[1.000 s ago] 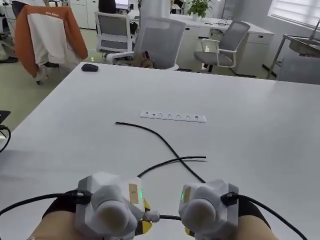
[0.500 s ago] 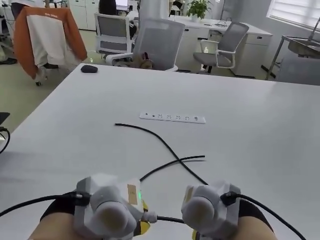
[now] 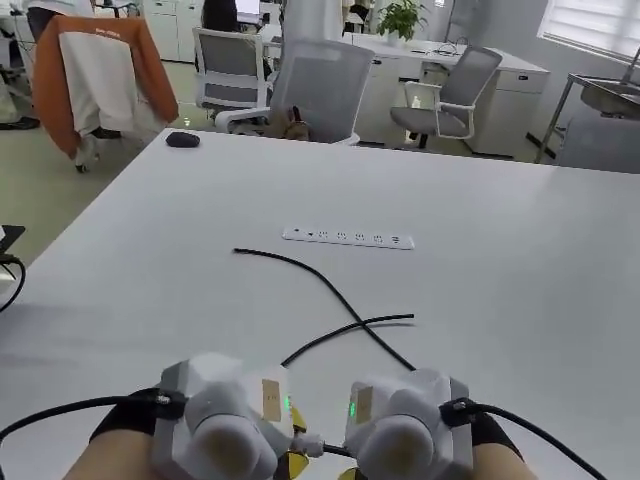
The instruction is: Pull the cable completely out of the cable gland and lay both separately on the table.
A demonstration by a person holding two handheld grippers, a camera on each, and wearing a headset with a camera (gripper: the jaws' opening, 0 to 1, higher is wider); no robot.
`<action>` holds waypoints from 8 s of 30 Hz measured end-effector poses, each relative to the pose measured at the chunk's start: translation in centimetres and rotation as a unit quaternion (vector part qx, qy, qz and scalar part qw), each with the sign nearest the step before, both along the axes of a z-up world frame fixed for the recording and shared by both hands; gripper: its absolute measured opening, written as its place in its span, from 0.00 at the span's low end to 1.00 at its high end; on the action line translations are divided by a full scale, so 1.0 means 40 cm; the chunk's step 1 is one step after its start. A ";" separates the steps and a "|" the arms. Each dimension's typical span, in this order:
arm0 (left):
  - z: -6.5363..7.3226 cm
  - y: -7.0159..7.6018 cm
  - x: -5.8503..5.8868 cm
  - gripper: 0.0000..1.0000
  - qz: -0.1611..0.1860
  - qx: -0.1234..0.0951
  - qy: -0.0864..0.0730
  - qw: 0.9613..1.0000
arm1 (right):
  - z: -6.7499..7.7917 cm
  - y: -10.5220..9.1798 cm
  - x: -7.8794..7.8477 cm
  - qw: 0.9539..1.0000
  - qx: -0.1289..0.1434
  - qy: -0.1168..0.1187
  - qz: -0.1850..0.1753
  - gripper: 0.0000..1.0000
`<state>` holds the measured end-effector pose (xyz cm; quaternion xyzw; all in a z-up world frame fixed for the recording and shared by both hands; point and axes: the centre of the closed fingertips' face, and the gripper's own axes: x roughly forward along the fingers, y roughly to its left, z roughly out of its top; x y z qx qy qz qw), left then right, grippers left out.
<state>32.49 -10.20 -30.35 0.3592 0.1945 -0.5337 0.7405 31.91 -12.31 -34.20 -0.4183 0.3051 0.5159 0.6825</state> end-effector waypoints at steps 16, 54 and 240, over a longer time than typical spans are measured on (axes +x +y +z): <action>-0.012 -0.006 0.003 0.17 -0.006 -0.003 0.005 1.000 | -0.005 -0.020 0.003 1.000 -0.018 0.005 -0.013 0.00; 0.013 0.044 0.027 0.17 0.042 0.006 -0.004 0.999 | -0.023 -0.140 0.063 0.989 -0.072 -0.003 -0.130 0.00; -0.026 0.021 0.019 0.17 0.007 0.037 -0.010 0.999 | 0.049 0.040 -0.002 0.996 0.082 0.026 -0.027 0.07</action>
